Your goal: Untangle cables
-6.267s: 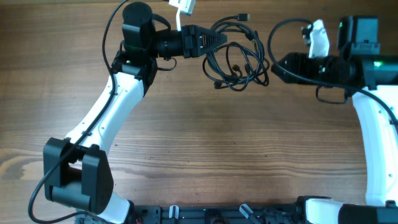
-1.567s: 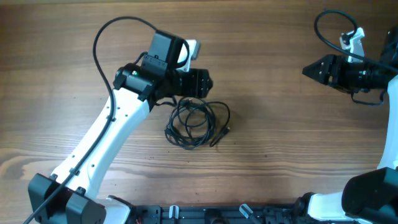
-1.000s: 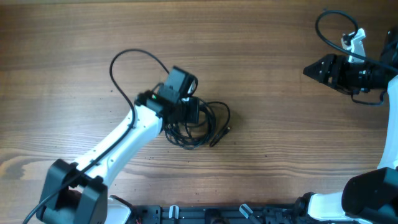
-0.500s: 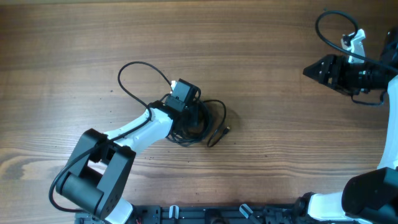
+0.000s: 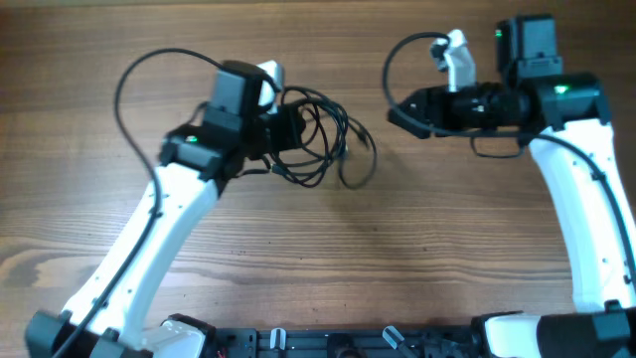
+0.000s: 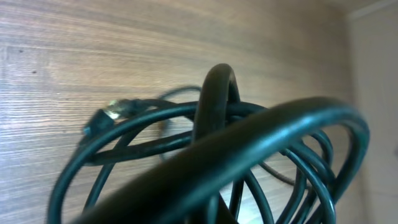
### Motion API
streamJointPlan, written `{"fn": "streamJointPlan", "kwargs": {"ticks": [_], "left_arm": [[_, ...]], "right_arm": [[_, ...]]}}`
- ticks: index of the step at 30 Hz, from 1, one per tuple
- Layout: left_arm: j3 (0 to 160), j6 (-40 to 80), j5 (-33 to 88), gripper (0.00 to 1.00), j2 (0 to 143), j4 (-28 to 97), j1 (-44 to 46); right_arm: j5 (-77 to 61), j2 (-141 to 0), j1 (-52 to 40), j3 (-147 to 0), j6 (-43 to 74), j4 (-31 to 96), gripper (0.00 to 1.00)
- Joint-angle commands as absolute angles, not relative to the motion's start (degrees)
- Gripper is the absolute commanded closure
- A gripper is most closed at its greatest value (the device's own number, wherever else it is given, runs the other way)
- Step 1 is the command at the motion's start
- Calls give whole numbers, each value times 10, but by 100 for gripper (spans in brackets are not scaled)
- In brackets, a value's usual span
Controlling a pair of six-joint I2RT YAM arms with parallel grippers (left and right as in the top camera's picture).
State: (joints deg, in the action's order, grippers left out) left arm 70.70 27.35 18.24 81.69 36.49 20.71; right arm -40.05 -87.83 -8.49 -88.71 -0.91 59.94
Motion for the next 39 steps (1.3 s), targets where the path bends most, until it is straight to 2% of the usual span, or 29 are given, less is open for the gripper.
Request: {"fn": "streamJointPlan", "kwargs": {"ticks": [1, 4, 11, 17, 19, 22, 25, 33, 39], "left_arm": [[717, 303, 250, 96, 806, 386, 187], [717, 305, 248, 96, 807, 385, 187], [717, 336, 245, 96, 807, 363, 187], [717, 338, 299, 96, 806, 335, 187], [717, 340, 331, 96, 806, 322, 187], [717, 339, 404, 96, 802, 306, 173], [717, 339, 481, 96, 782, 306, 124], [717, 340, 616, 96, 705, 298, -94], [717, 323, 628, 96, 698, 292, -166]], "right_arm": [[-413, -864, -136, -887, 68, 559, 37], [-398, -865, -173, -887, 99, 536, 37], [-267, -889, -239, -885, 197, 536, 38], [-248, -969, -269, -885, 228, 520, 46], [-214, -998, -272, -885, 272, 514, 54], [-137, -1047, -263, -885, 362, 514, 87], [-125, -1056, -234, -885, 377, 515, 96], [-125, -1056, -141, -885, 332, 543, 96], [-117, -1055, -125, -885, 245, 584, 96]]}}
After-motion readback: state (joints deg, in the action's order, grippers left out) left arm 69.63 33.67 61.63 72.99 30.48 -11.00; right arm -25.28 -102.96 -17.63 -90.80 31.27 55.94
